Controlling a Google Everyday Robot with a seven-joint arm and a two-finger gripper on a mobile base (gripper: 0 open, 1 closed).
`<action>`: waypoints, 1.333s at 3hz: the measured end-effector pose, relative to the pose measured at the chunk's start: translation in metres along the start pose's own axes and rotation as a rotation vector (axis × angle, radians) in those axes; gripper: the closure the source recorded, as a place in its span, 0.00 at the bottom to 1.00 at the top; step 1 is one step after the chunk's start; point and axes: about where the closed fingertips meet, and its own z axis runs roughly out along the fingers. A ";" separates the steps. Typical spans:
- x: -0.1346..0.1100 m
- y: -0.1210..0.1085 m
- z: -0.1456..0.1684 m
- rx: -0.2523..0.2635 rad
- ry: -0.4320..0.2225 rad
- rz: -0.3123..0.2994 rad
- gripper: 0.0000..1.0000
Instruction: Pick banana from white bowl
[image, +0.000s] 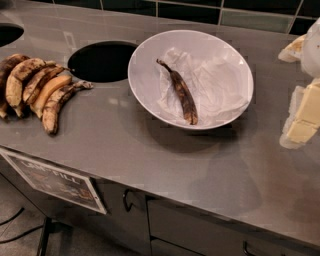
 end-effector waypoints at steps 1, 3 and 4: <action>0.000 0.000 0.000 0.000 -0.001 0.000 0.00; -0.033 -0.024 0.020 -0.018 -0.069 0.013 0.00; -0.054 -0.040 0.039 -0.037 -0.106 0.020 0.00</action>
Offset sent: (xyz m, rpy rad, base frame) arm 0.0275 0.0185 -0.0048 0.0724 0.0056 -0.0069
